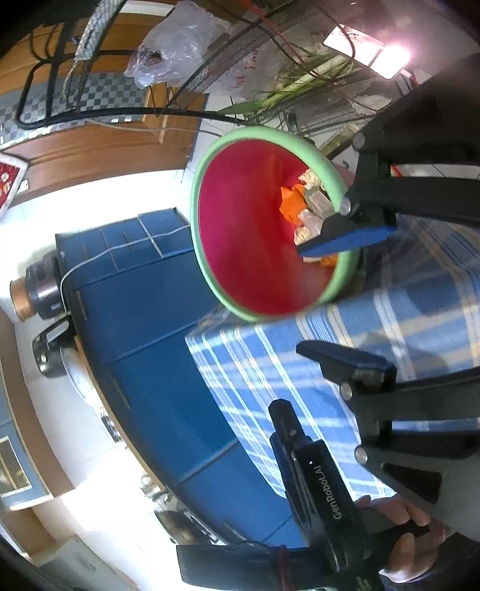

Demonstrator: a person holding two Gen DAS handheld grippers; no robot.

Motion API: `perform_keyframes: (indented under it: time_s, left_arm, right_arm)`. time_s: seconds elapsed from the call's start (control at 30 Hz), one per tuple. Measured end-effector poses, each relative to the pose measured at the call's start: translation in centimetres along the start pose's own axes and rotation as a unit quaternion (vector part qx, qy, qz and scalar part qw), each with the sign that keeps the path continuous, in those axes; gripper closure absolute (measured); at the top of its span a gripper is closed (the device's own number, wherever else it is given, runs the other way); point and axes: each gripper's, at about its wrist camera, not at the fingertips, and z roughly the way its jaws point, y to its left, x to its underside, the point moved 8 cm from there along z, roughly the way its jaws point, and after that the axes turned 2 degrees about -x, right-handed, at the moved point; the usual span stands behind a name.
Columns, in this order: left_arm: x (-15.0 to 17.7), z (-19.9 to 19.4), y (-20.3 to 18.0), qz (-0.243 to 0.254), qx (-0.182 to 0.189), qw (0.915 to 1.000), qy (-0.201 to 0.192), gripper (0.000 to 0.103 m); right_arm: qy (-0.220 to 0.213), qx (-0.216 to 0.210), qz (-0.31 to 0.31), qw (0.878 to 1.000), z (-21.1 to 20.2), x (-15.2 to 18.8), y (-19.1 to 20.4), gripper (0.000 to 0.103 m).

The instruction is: Collect trash

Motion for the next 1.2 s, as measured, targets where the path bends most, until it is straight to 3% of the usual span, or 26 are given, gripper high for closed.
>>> perform_keyframes:
  time_s: [0.23,0.4,0.47,0.73,1.2]
  left_arm:
    - [2.2,-4.7,3.5,-0.023,-0.034,0.9989,-0.022,0.045]
    - [3.8,-7.2,5.9,-0.042,-0.060,0.9968,-0.032,0.028]
    - [4.4,-7.9,6.6,-0.050,-0.069,0.9959,-0.030,0.027]
    - [6.6,-9.9,9.0,-0.074,-0.090,0.9927,-0.030,0.027]
    - [7.9,-11.0,9.0,-0.075,-0.101,0.9915,-0.034,0.027]
  right_arm:
    - [-0.001,-0.004,-0.027,1.000,-2.1,1.6,3.4,0.035]
    - [0.003,0.001,-0.046,0.999,-3.0,2.5,5.3,0.027]
    - [0.002,0.006,-0.049,0.999,-3.4,2.8,5.9,0.020]
    - [-0.006,0.015,-0.080,0.997,-4.8,3.9,8.4,0.016]
    - [-0.019,0.018,-0.097,0.995,-5.7,4.7,9.7,0.015]
